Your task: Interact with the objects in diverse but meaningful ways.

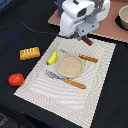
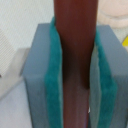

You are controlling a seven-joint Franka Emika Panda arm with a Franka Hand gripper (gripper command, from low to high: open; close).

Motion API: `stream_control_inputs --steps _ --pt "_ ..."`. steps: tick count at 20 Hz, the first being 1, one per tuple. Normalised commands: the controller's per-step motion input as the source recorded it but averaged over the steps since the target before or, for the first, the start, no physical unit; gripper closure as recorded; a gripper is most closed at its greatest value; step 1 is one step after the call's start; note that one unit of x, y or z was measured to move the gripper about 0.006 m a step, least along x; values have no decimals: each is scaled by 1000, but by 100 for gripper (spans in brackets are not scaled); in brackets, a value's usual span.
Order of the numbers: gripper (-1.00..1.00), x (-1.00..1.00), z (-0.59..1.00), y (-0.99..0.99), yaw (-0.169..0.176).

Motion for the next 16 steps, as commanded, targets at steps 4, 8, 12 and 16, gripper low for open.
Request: stream_control_inputs --steps 4,8,12,16 --pt "100 -414 -29 -894 0" --pt "100 -339 -27 -937 0" --pt "100 -241 0 -986 0" --pt "100 -191 -36 -999 0"
